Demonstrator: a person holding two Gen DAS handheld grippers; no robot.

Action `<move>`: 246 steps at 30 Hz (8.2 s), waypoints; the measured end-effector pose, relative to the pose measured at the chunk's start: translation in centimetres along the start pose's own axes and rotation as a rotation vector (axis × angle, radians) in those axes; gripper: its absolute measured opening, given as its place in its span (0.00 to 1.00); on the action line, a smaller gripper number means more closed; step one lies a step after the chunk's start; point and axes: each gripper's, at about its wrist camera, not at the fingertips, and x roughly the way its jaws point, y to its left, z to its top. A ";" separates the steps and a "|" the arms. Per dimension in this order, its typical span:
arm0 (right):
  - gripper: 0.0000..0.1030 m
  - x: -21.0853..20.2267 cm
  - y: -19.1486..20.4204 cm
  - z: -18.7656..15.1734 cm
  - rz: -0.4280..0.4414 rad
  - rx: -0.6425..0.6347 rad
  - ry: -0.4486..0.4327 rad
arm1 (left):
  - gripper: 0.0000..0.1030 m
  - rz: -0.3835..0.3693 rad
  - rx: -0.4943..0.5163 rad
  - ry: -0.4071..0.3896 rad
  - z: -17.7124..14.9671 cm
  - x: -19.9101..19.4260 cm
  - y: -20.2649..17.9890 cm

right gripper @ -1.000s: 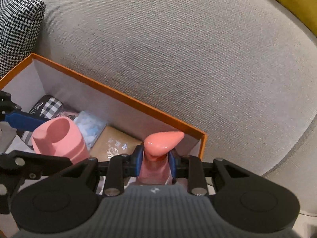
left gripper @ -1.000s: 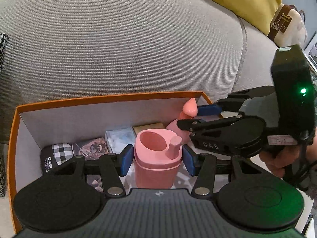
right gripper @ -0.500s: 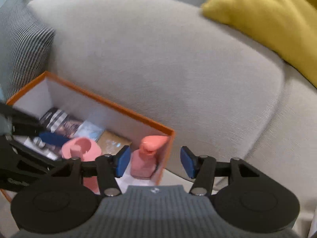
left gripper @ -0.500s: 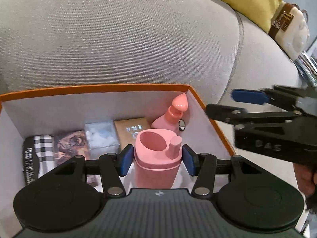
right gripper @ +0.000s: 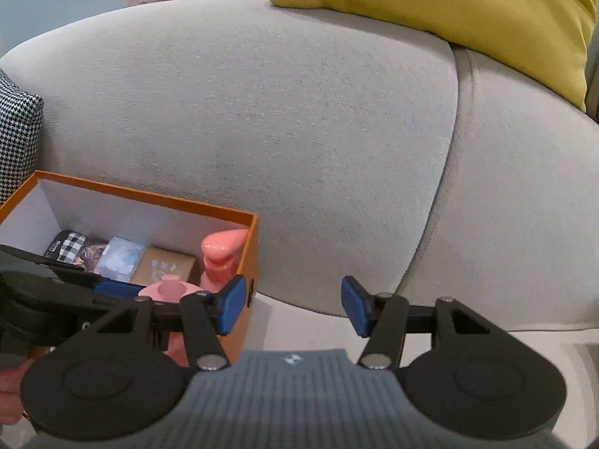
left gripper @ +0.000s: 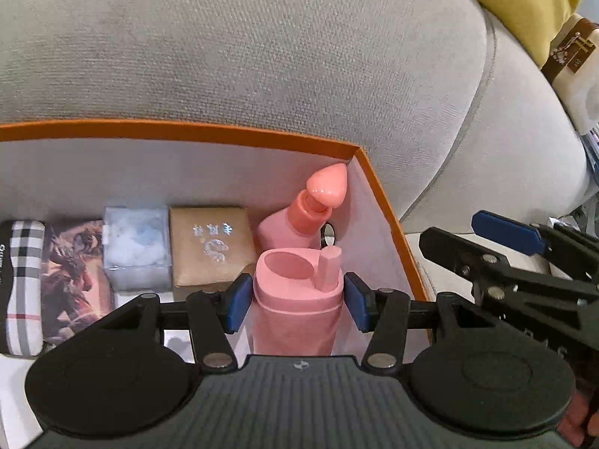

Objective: Organize rigid objects
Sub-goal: 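Lower the pink pump bottle with the right tool while the left lowers the pink cup, opening both, then withdraw both tools from the box toward the blue tin and tape measure, then grasp the blue tin with the left tool while the right grasps the yellow tape measure, then lift the blue tin and yellow tape measure and carry both over the orange box, then lower the blue tin with the left tool while the right lowers the tape measure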

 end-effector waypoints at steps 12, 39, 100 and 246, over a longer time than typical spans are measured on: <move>0.56 0.3 -0.2 -1.0 0.017 0.021 0.018 | 0.68 -0.043 0.014 0.106 -0.3 -1.2 1.0; 0.57 -0.1 0.2 -3.1 0.044 0.028 0.054 | 0.28 0.006 0.375 0.148 -1.0 -0.2 -2.3; 0.50 -5.7 23.1 -22.5 0.157 -0.384 0.350 | 0.59 0.413 0.220 0.309 -20.6 -11.7 13.9; 0.50 9.4 19.1 -1.7 0.547 0.126 0.765 | 0.45 0.280 0.787 0.210 -1.1 -11.5 9.8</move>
